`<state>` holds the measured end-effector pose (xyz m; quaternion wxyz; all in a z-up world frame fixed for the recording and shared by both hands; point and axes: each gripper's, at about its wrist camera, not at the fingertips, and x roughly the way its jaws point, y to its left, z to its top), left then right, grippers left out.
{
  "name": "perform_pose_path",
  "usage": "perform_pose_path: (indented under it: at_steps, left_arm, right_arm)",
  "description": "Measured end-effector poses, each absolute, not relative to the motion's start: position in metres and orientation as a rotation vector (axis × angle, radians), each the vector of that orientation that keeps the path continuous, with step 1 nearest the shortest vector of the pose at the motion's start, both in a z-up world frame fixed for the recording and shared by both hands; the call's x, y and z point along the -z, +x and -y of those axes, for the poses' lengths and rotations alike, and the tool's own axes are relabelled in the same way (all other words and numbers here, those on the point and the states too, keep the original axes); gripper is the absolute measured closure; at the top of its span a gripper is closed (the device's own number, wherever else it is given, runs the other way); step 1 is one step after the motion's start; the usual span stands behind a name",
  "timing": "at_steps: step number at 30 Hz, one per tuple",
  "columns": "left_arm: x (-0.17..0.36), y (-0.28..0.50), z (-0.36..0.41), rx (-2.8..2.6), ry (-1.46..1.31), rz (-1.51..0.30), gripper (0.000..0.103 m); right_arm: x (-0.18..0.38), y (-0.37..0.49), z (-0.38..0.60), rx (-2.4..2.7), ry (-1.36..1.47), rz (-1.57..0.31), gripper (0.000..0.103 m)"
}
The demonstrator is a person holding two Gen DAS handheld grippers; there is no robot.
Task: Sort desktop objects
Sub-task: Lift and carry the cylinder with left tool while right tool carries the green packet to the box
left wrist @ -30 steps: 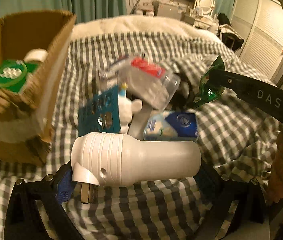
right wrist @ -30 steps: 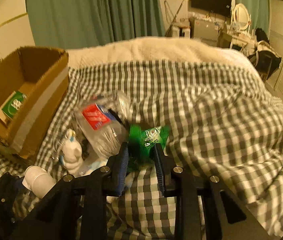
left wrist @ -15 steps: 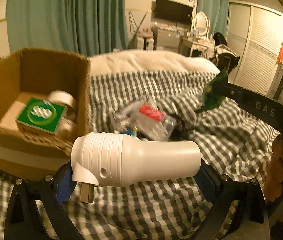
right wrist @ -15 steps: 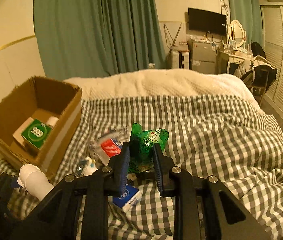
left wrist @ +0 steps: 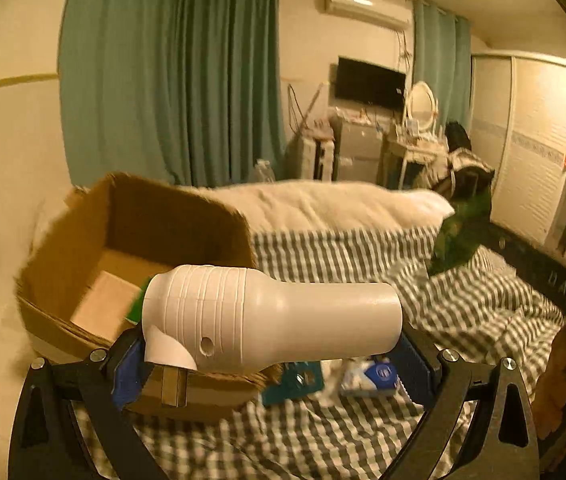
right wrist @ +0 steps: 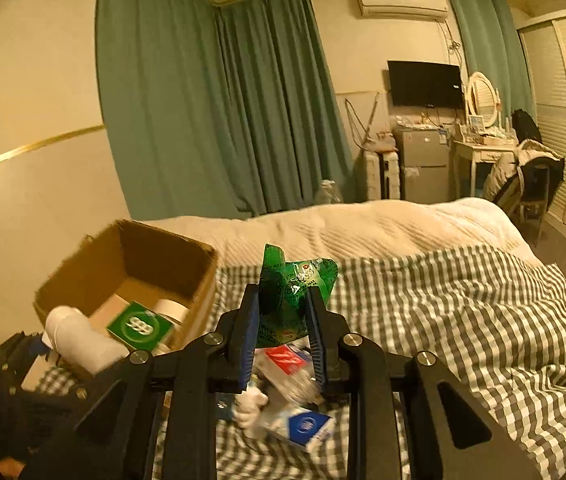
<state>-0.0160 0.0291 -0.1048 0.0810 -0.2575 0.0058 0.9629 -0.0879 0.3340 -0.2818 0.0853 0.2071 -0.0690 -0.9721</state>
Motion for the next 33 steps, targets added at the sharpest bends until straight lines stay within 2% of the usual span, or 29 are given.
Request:
perform_pose_path:
  at_steps: [10,17,25,33]
  left_arm:
    - [0.059,-0.002,0.016,-3.009,-0.586,-0.016,0.002]
    - [0.039,-0.004,0.040,-3.061,-0.523,0.004,0.002]
    - [0.029,-0.012,0.068,-3.101,-0.505,0.048,0.002]
    - [0.031,-0.019,0.087,-3.113,-0.521,0.009,0.002]
  right_arm:
    - [0.259,-0.087,-0.325,2.833,0.566,0.303,0.081]
    - [0.243,-0.091,-0.313,2.828,0.534,0.296,0.081]
    - [0.229,-0.100,-0.277,2.807,0.493,0.259,0.081]
    - [0.224,-0.111,-0.246,2.768,0.484,0.225,0.081]
